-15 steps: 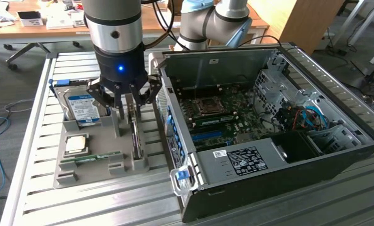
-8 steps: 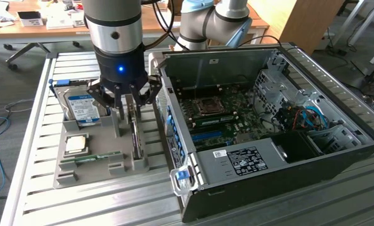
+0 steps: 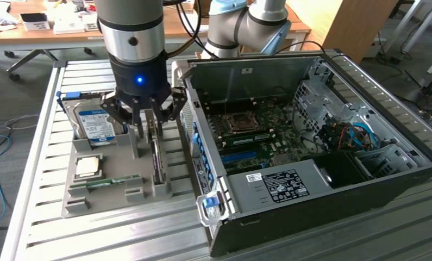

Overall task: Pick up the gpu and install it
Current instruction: 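Pick up the gpu and move the gpu toward the slot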

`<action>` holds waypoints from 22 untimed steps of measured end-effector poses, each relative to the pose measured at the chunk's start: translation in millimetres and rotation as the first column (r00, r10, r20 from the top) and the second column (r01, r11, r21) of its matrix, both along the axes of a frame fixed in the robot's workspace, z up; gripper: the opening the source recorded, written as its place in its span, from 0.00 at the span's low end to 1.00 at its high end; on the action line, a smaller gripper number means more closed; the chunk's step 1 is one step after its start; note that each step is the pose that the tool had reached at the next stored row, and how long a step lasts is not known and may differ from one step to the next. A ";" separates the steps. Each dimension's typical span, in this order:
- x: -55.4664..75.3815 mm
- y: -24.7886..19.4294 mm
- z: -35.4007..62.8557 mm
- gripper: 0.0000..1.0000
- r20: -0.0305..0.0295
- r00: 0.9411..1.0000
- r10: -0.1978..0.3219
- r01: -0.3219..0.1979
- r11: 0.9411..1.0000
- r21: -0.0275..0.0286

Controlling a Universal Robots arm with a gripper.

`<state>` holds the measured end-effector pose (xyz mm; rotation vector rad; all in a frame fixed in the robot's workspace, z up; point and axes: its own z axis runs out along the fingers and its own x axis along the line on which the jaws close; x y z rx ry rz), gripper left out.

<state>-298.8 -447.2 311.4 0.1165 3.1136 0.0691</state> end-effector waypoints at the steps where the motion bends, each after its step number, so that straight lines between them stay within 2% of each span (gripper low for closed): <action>1: 0.0 0.0 -0.2 0.42 0.000 1.000 0.000 0.000 1.000 0.000; 22: 0.0 0.0 -6.3 0.42 0.000 1.000 0.000 0.000 1.000 0.000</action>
